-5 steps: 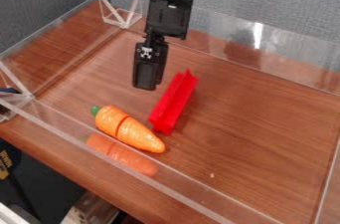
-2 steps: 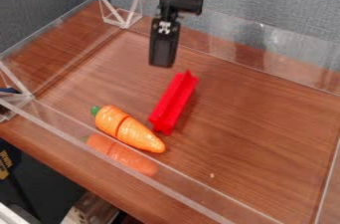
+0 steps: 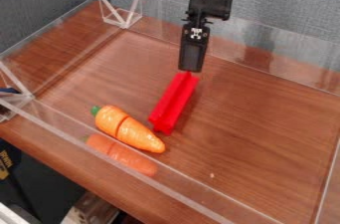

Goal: Put the red object on the blue plate

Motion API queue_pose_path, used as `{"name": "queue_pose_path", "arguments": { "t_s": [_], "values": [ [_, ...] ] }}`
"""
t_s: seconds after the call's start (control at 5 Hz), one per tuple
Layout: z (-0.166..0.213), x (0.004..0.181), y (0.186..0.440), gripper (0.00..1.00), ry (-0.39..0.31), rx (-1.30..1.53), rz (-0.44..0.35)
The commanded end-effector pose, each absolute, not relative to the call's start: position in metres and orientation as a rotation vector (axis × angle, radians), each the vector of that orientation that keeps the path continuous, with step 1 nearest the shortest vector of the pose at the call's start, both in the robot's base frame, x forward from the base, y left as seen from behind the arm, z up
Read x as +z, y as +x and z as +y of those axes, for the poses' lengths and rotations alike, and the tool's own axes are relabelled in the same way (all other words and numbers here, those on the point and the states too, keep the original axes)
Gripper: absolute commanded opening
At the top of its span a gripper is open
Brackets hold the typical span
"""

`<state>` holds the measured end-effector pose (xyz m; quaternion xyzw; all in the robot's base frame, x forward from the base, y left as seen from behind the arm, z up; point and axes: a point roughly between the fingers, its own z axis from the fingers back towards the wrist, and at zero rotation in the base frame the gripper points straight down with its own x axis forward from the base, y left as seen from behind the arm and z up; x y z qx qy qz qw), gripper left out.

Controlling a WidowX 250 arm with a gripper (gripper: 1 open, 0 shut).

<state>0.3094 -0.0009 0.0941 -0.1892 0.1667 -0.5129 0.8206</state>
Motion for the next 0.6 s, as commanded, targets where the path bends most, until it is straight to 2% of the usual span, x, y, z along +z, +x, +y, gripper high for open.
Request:
{"name": "queue_pose_path", "arguments": {
  "t_s": [0.0, 0.4],
  "values": [
    [0.0, 0.089, 0.314, 1.0, -0.38, -1.116, 0.325],
    [0.011, 0.071, 0.319, 1.0, -0.392, -1.119, 0.333]
  ]
}}
